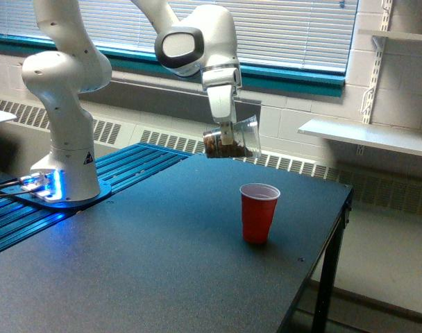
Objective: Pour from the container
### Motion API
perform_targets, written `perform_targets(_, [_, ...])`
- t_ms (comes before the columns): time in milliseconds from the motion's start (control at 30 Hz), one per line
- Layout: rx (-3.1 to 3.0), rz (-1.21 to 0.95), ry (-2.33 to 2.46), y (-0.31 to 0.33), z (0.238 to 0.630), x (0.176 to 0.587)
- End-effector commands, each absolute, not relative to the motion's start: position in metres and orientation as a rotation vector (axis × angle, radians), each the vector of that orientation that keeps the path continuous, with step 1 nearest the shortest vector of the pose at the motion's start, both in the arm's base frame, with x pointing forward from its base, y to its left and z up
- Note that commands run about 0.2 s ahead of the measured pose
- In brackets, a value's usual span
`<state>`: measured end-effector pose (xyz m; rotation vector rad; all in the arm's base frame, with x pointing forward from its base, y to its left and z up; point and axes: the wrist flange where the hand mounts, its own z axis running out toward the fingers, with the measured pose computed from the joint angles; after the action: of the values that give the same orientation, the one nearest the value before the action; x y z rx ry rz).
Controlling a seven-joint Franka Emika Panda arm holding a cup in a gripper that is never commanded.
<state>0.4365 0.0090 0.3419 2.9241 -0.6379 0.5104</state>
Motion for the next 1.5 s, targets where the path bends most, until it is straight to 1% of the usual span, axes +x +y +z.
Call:
perform_targets(33, [2.891,0.477,-0.675,0.012,0.336,0.436])
perform_targets(800, [2.774,0.380,-0.595,0.028,0.327,0.443])
perform_targets(1500, [2.709,0.338,-0.495,0.045,0.324,0.451])
